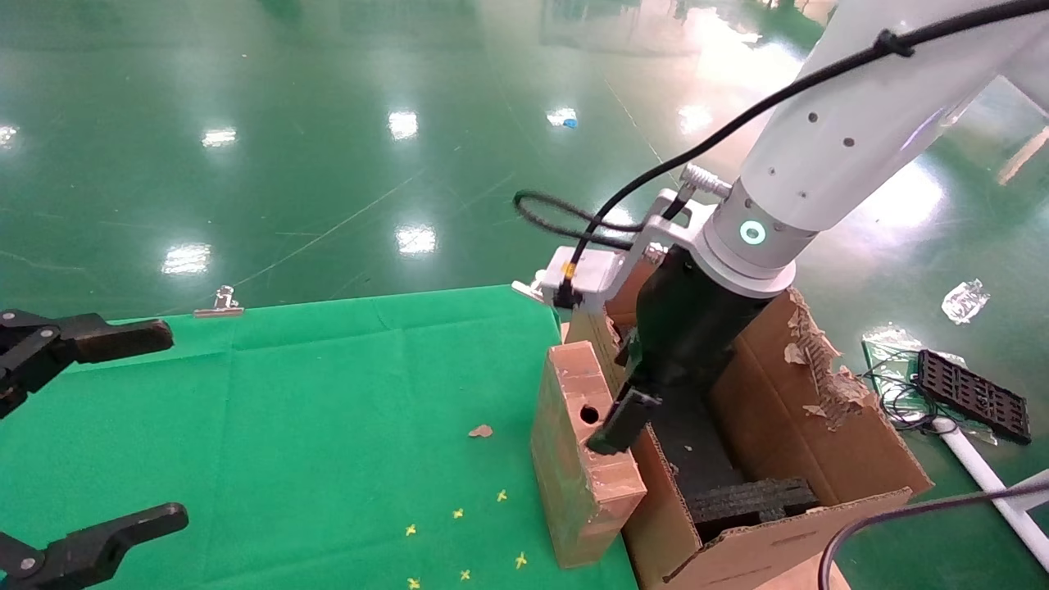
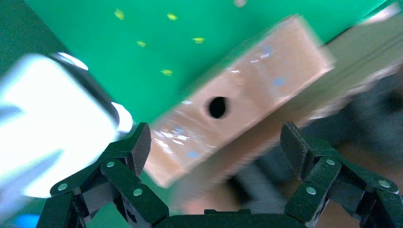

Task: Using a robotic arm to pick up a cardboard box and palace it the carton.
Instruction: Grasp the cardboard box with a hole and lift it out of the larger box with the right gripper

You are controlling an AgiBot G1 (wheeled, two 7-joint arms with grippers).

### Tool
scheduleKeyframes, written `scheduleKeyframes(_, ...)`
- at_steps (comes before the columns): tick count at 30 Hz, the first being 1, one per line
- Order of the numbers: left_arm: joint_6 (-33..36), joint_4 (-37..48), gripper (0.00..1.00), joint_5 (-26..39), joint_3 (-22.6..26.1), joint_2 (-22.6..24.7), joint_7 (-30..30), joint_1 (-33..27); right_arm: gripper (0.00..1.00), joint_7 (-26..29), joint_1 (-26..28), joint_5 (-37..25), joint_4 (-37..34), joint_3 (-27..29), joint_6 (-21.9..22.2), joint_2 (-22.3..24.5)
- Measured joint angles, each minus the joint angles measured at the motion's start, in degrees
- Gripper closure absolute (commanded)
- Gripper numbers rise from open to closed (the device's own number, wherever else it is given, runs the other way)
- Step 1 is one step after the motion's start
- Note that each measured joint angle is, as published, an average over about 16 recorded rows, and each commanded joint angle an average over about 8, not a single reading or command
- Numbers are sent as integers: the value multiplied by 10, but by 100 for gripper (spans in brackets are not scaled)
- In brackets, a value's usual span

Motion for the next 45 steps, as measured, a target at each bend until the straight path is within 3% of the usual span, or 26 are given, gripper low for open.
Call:
scheduleKeyframes(7, 0, 0, 0, 0, 0, 0, 0, 0, 0, 59, -16, 56, -104, -28, -3, -22)
scheduleKeyframes(16, 0, 0, 0, 0, 0, 0, 0, 0, 0, 68, -40, 85, -189, -56, 5, -58)
scheduleKeyframes(19, 0, 0, 0, 0, 0, 0, 0, 0, 22, 66, -46, 85, -207, -63, 8, -69)
scheduleKeyframes(24, 0, 0, 2, 0, 1, 0, 0, 0, 85, 64, -51, 80, -227, -73, 10, -85)
scheduleKeyframes(27, 0, 0, 20, 0, 1, 0, 0, 0, 100, 63, -53, 77, -232, -78, 12, -90)
scheduleKeyframes(32, 0, 0, 71, -1, 1, 0, 0, 0, 100, 63, -55, 73, -235, -84, 13, -95)
scheduleKeyframes(34, 0, 0, 84, -1, 1, 0, 0, 0, 100, 63, -55, 72, -235, -87, 13, -96)
scheduleKeyframes(37, 0, 0, 91, -1, 1, 0, 0, 0, 100, 63, -56, 71, -234, -90, 13, -96)
scheduleKeyframes(45, 0, 0, 96, -1, 1, 0, 1, 0, 100, 64, -57, 66, -229, -99, 14, -96)
